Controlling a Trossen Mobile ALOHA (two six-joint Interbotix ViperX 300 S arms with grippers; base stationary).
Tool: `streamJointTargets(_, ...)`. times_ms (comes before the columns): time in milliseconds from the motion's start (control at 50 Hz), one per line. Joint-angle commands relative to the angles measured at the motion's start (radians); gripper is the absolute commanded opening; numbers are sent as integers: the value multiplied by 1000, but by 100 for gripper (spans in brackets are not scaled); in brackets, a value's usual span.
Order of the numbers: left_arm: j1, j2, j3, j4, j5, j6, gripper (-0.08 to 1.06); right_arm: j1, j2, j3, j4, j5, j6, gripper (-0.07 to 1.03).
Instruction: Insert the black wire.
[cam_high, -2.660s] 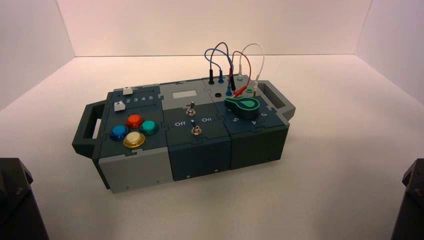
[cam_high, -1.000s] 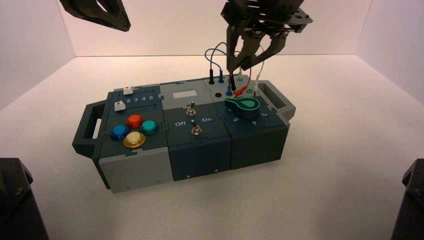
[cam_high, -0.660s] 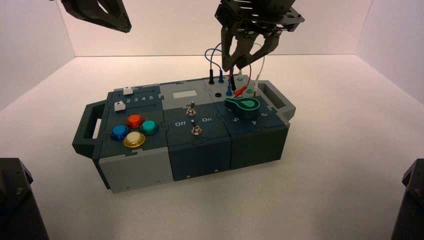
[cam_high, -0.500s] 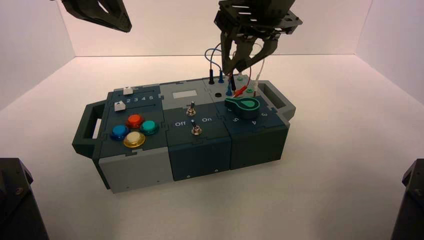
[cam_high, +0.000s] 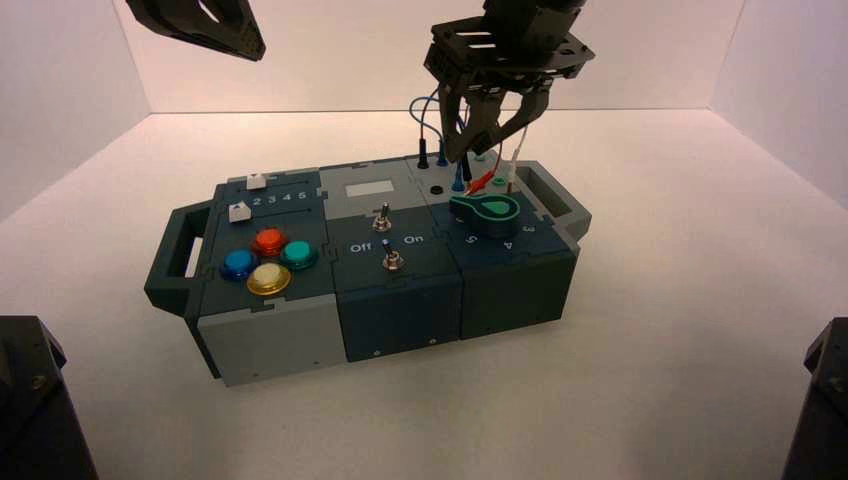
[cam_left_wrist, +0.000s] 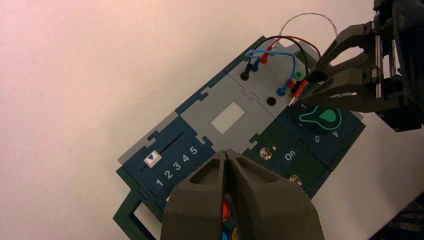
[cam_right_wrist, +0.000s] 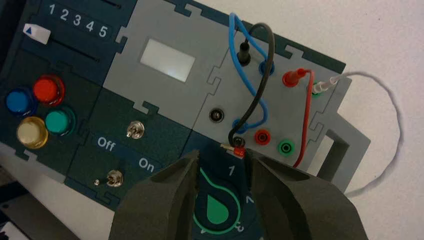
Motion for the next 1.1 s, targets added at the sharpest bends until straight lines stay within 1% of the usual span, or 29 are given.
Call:
streamJointTargets(20,-3,-3,-17,0,-8,-2,-3,-2,-2,-31,-5,-3,3,46)
streamJointTargets(360,-3,-3,-18,0,-9,-3,-3,-6,28,-32,-5,-3,3,39)
streamJointTargets(500,-3,-3,-18,0,-11,-2,-3,-14,28,-32,-5,-3,3,38)
streamJointTargets(620,-3,-3,-20,0,-12,-2,-3,-21,29,-32,-6,-5,2,36)
streamJointTargets(1100,-3,-3,-20,2,-17,-3,-3,-26,58,-55,-8,-6,2,36)
